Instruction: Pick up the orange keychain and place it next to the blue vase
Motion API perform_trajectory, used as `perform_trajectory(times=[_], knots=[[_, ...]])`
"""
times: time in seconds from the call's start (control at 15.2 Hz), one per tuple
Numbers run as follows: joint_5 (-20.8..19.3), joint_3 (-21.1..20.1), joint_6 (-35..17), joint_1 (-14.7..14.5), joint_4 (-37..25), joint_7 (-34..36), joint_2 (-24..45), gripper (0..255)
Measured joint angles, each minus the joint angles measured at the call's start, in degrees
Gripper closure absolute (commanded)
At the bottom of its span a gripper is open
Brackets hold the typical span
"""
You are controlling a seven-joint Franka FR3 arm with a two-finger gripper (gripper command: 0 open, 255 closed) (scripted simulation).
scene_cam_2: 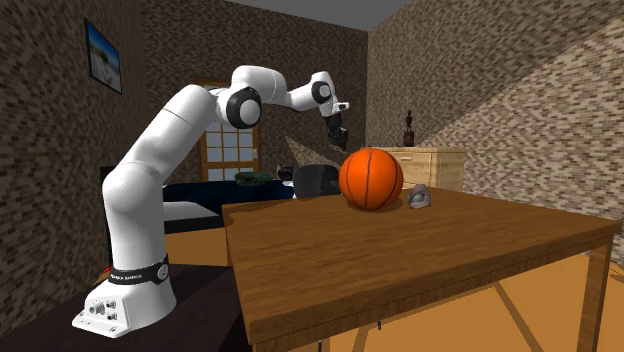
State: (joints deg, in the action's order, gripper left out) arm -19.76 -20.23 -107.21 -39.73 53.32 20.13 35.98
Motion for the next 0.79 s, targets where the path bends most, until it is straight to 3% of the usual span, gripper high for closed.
perform_trajectory(times=[0.79], knots=[[-0.2, 0.0, -10.9, 2.4, 13.9, 2.1, -2.7, 255]])
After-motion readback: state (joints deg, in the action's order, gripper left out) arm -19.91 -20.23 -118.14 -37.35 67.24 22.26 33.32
